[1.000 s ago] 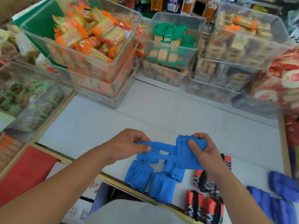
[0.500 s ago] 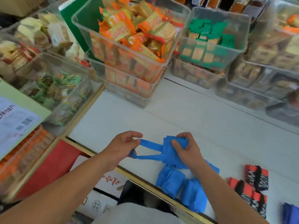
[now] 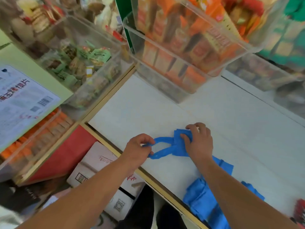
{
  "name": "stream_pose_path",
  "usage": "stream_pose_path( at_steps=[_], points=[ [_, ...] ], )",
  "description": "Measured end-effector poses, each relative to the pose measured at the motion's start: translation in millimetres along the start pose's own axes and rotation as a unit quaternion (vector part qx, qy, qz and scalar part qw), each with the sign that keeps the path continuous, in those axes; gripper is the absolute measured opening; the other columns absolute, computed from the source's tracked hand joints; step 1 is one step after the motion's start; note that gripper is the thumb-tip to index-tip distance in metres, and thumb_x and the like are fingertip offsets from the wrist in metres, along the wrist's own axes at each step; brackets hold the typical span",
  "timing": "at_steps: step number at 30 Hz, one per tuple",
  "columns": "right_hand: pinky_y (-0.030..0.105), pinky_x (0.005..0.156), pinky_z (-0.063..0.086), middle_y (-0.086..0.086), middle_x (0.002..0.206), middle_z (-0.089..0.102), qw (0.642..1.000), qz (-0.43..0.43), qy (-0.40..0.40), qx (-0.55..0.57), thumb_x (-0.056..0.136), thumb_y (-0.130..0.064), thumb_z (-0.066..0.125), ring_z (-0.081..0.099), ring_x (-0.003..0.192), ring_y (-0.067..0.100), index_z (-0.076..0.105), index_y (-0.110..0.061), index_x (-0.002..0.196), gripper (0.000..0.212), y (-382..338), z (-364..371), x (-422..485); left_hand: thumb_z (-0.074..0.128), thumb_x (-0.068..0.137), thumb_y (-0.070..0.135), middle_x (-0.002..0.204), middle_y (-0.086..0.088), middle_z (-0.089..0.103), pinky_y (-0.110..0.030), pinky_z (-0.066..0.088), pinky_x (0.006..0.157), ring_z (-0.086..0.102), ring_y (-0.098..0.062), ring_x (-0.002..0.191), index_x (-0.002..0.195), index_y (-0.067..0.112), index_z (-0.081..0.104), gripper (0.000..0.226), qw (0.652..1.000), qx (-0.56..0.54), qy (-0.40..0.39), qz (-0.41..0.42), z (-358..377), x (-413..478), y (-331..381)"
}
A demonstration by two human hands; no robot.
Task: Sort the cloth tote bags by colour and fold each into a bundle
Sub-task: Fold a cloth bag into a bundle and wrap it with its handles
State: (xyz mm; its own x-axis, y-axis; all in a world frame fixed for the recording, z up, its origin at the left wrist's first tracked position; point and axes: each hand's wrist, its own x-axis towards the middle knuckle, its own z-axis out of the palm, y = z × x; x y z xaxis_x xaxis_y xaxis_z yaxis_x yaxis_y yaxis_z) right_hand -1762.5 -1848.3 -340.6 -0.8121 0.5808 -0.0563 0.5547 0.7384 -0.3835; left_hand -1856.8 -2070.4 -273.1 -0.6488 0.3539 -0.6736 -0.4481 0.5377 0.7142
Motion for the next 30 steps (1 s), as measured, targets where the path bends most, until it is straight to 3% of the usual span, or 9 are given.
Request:
stream_pose_path(
  at_steps=[4, 8, 12, 15, 18, 20, 22, 25, 30],
  points=[
    [0.056, 0.113, 0.032, 0.000, 0.130, 0.065, 0.996, -0.083, -0.021, -0.033, 0.074, 0.001, 0.064, 0.055, 0.130, 0.030, 0.069, -0.021, 0.113, 0.046, -8.3, 24.9, -10.4, 0.044, 0.102, 0.004, 0.112, 0.006, 0.060, -0.015, 0.047, 0.089, 0.061, -0.009, 0.097, 0.106, 0.020, 0.074, 0.035, 0.964, 0.239, -0.048, 0.106, -5.9, 16.4, -8.0],
    [0.057, 0.123, 0.009, -0.009, 0.152, 0.043, 0.997, -0.032, -0.070, -0.031, 0.101, -0.041, 0.034, 0.028, 0.148, 0.022, 0.051, -0.034, 0.131, 0.035, -16.3, 31.8, -17.1, 0.056, 0.101, 0.035, 0.117, 0.000, 0.049, -0.029, 0.049, 0.087, 0.058, -0.016, 0.092, 0.122, 0.015, 0.067, 0.031, 0.883, 0.427, -0.120, 0.155, -17.9, 26.8, -17.3],
    [0.056, 0.122, -0.003, -0.008, 0.167, 0.008, 0.976, -0.032, -0.183, -0.111, 0.098, -0.073, 0.019, -0.002, 0.155, 0.022, 0.024, -0.047, 0.152, 0.061, -15.5, 29.7, -10.6, 0.072, 0.085, 0.047, 0.111, 0.003, 0.042, -0.035, 0.050, 0.080, 0.052, -0.016, 0.093, 0.091, 0.015, 0.066, 0.034, 0.777, 0.563, -0.160, 0.233, -22.7, 24.8, -9.9],
    [0.057, 0.122, -0.005, -0.008, 0.168, -0.004, 0.964, -0.028, -0.235, -0.122, 0.094, -0.076, 0.012, -0.012, 0.154, 0.021, 0.012, -0.048, 0.156, 0.069, -17.5, 25.2, -7.1, 0.079, 0.081, 0.034, 0.138, 0.007, 0.049, -0.030, 0.041, 0.106, 0.044, -0.009, 0.126, 0.075, 0.019, 0.061, 0.024, 0.820, 0.417, -0.157, 0.359, -30.4, 13.5, -11.2],
    [0.058, 0.122, -0.007, -0.009, 0.167, -0.009, 0.957, -0.025, -0.265, -0.117, 0.090, -0.077, 0.008, -0.016, 0.154, 0.020, 0.009, -0.049, 0.156, 0.071, -18.1, 21.4, -4.1, 0.078, 0.086, 0.030, 0.149, 0.009, 0.050, -0.025, 0.026, 0.120, 0.030, -0.003, 0.147, 0.088, 0.024, 0.067, 0.013, 0.872, 0.295, -0.169, 0.351, -29.6, 3.9, -12.6],
    [0.057, 0.122, -0.008, -0.009, 0.167, -0.010, 0.955, -0.029, -0.272, -0.112, 0.094, -0.074, 0.010, -0.017, 0.153, 0.018, 0.009, -0.049, 0.156, 0.067, -16.6, 19.8, -4.6, 0.072, 0.093, 0.032, 0.119, 0.016, 0.065, -0.016, 0.042, 0.101, 0.051, 0.015, 0.116, 0.099, 0.024, 0.067, 0.011, 0.921, 0.237, -0.177, 0.254, -23.5, -2.4, -7.8],
    [0.058, 0.122, -0.006, -0.009, 0.168, -0.008, 0.958, -0.036, -0.264, -0.103, 0.098, -0.067, 0.009, -0.015, 0.153, 0.017, 0.010, -0.049, 0.156, 0.061, -16.0, 18.9, -6.2, 0.067, 0.097, 0.030, 0.080, 0.003, 0.058, -0.012, 0.043, 0.068, 0.056, 0.006, 0.070, 0.089, 0.017, 0.060, 0.017, 0.957, 0.161, -0.134, 0.201, -14.0, -0.3, 1.3],
    [0.057, 0.122, -0.005, -0.010, 0.167, -0.003, 0.968, -0.026, -0.244, -0.059, 0.090, -0.071, -0.004, -0.012, 0.153, 0.013, 0.016, -0.050, 0.155, 0.071, -18.3, 16.6, -10.3, 0.063, 0.100, 0.030, 0.083, -0.018, 0.063, -0.032, 0.057, 0.070, 0.073, -0.012, 0.070, 0.088, 0.013, 0.057, 0.022, 0.992, 0.033, -0.020, 0.120, -3.8, 16.6, 3.3],
    [0.055, 0.122, -0.011, -0.013, 0.167, -0.004, 0.967, -0.034, -0.235, -0.090, 0.078, -0.096, 0.009, -0.016, 0.153, 0.014, 0.017, -0.051, 0.154, 0.089, -19.8, 19.2, -13.8, 0.058, 0.101, 0.036, 0.090, -0.008, 0.065, -0.047, 0.064, 0.065, 0.074, -0.024, 0.061, 0.096, 0.013, 0.056, 0.023, 0.993, -0.041, 0.092, -0.063, 17.2, 41.1, -13.1]
  ],
)
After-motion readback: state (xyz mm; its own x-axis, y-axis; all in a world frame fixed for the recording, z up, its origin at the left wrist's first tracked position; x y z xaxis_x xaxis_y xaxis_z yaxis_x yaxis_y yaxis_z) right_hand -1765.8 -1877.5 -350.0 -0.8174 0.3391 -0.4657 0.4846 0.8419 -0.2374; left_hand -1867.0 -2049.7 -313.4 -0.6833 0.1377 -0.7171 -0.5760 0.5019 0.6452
